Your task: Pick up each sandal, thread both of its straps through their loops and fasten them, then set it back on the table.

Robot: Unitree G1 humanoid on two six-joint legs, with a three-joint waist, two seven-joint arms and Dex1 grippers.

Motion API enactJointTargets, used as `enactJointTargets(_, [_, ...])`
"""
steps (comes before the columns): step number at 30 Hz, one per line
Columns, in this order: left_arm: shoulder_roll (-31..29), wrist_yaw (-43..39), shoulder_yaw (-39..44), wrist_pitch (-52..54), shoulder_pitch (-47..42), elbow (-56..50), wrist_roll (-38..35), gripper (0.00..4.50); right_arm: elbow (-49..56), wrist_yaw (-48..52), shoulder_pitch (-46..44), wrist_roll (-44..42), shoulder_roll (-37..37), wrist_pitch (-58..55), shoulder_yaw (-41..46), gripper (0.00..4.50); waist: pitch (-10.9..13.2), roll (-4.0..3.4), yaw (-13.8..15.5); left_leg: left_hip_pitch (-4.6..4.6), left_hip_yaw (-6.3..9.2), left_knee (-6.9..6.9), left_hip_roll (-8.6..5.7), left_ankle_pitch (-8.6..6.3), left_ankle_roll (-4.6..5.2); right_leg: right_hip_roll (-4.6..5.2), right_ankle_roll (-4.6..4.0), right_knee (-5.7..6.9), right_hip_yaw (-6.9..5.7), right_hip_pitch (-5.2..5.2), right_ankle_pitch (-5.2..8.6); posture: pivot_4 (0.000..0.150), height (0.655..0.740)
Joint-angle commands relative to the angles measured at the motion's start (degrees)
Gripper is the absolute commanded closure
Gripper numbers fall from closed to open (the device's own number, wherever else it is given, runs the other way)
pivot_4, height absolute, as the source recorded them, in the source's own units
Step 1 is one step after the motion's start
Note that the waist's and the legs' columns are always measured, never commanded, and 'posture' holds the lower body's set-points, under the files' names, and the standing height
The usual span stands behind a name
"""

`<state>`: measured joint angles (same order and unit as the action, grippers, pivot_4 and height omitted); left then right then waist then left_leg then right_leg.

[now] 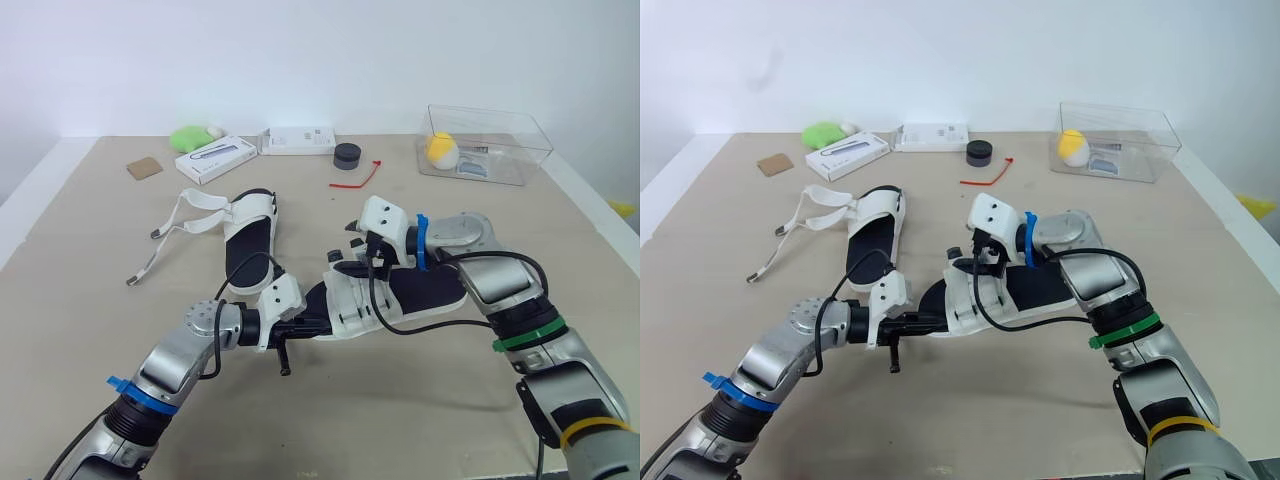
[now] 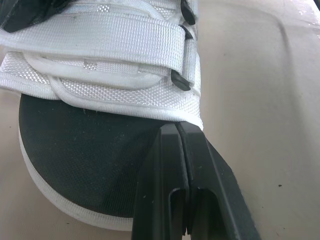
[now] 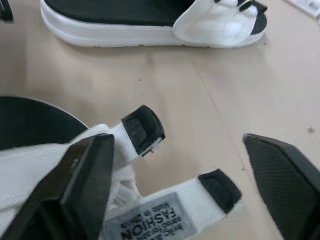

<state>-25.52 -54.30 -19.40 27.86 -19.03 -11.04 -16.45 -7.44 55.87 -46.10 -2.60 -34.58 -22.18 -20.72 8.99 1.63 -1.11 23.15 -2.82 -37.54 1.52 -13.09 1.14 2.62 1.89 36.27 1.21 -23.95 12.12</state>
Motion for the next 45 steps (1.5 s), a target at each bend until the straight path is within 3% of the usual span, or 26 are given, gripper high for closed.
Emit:
enactJointTargets(1, [-0.12,-0.38,-2.46,1.66,1.50,1.17,0.81,4.50,-1.10,0.12,-1.30,1.02,0.32,1.02,1.25,0.06,0.00,0.00,0.00,0.00,0.00,0.00,0.00,0.00,0.00,0.00,0.01,0.00,0.00,0.00,0.00,0.150,0.7400])
enactJointTargets(4, [-0.07,-0.30,-2.39,1.61,1.49,1.17,0.81,4.50,-2.84,0.36,-2.86,-3.30,1.92,3.18,6.64,0.06,0.00,0.00,-0.01,-0.02,-0.01,-0.01,0.01,0.00,0.00,-0.01,0.02,0.00,0.00,0.00,-0.01,0.150,0.7400])
enactJointTargets(9, [0.12,0.07,-1.38,0.91,1.74,1.05,0.49,4.50,-5.84,3.66,-0.06,-2.88,-1.53,27.16,10.79,0.06,0.00,0.00,0.08,0.03,-0.01,0.01,0.00,-0.01,-0.01,0.00,0.02,-0.08,-0.01,0.01,-0.01,0.150,0.7400])
enactJointTargets(12, [1.01,0.59,0.56,0.40,1.91,0.01,-1.17,4.50,-13.53,5.83,1.24,-0.91,-4.75,54.78,12.26,0.06,0.00,0.01,0.05,0.04,-0.04,0.02,-0.03,-0.04,-0.03,0.01,0.02,-0.14,-0.01,0.05,-0.01,0.150,0.7400])
enactJointTargets(15, [2.35,2.26,3.05,0.18,1.61,-1.05,-2.44,4.50,-23.55,5.79,0.33,1.95,-7.86,73.08,11.82,0.06,0.04,-0.02,0.00,0.03,-0.09,0.02,-0.03,-0.04,-0.03,0.02,0.07,-0.15,0.04,0.03,-0.01,0.150,0.7400])
enactJointTargets(19, [3.22,3.21,7.09,-0.71,0.65,-3.14,-5.23,3.32,-32.89,6.34,-0.98,2.03,-10.78,86.81,11.08,0.00,0.09,-0.01,-0.11,0.00,-0.11,0.00,-0.02,-0.03,-0.04,0.01,0.04,-0.14,0.16,0.01,-0.06,0.150,0.7400])
enactJointTargets(26, [3.67,4.42,12.22,-2.12,-0.81,-5.68,-8.59,0.21,-41.65,3.36,-2.08,4.09,-12.98,99.74,9.54,0.00,0.11,0.01,-0.23,-0.13,-0.18,0.00,0.10,0.00,-0.06,-0.12,-0.48,-0.10,0.30,0.02,-0.15,0.150,0.7400])
enactJointTargets(27, [3.85,4.83,12.82,-2.22,-1.26,-6.03,-8.89,0.03,-42.37,2.75,-1.91,4.84,-13.58,100.89,9.56,0.00,0.11,0.01,-0.21,-0.13,-0.17,0.01,0.10,0.00,-0.07,-0.13,-0.49,-0.10,0.30,0.02,-0.15,0.150,0.7400])
enactJointTargets(32, [4.66,5.45,13.19,-3.29,-2.76,-6.45,-9.25,0.03,-42.09,-1.51,0.17,10.69,-13.41,105.88,9.17,0.00,0.11,0.01,-0.16,-0.12,-0.21,0.01,0.06,0.00,-0.07,-0.09,-0.47,-0.11,0.35,0.03,-0.15,0.150,0.7400])
enactJointTargets(35, [4.97,5.56,12.80,-3.84,-3.69,-6.23,-9.11,0.03,-40.23,-5.94,2.03,19.63,-10.47,108.50,11.22,0.00,0.12,0.01,-0.25,-0.13,-0.21,0.01,0.07,0.00,-0.08,-0.11,-0.47,-0.11,0.38,0.03,-0.15,0.150,0.7400])
enactJointTargets(41, [4.84,5.53,12.70,-3.67,-4.41,-5.93,-9.32,0.03,-39.29,-16.62,1.93,29.52,-6.68,106.49,12.97,0.00,0.12,0.01,-0.21,-0.17,-0.19,0.01,0.10,0.14,-0.31,-0.20,-0.49,-0.05,0.40,0.02,-0.23,0.150,0.7400])
enactJointTargets(44, [4.77,5.69,12.86,-3.43,-4.38,-6.16,-9.52,0.00,-38.60,-21.70,1.67,32.43,-6.26,106.37,13.34,0.87,0.12,0.01,-0.21,-0.17,-0.22,0.01,0.09,0.20,-0.41,-0.19,-0.44,-0.05,0.42,0.01,-0.27,0.150,0.7400])
enactJointTargets(45, [4.73,5.76,13.00,-3.35,-4.22,-6.21,-9.65,0.00,-38.43,-23.21,1.71,33.31,-6.41,106.73,13.42,1.35,0.12,0.01,-0.21,-0.17,-0.22,0.01,0.08,0.21,-0.42,-0.19,-0.43,-0.05,0.43,0.01,-0.28,0.150,0.7400])
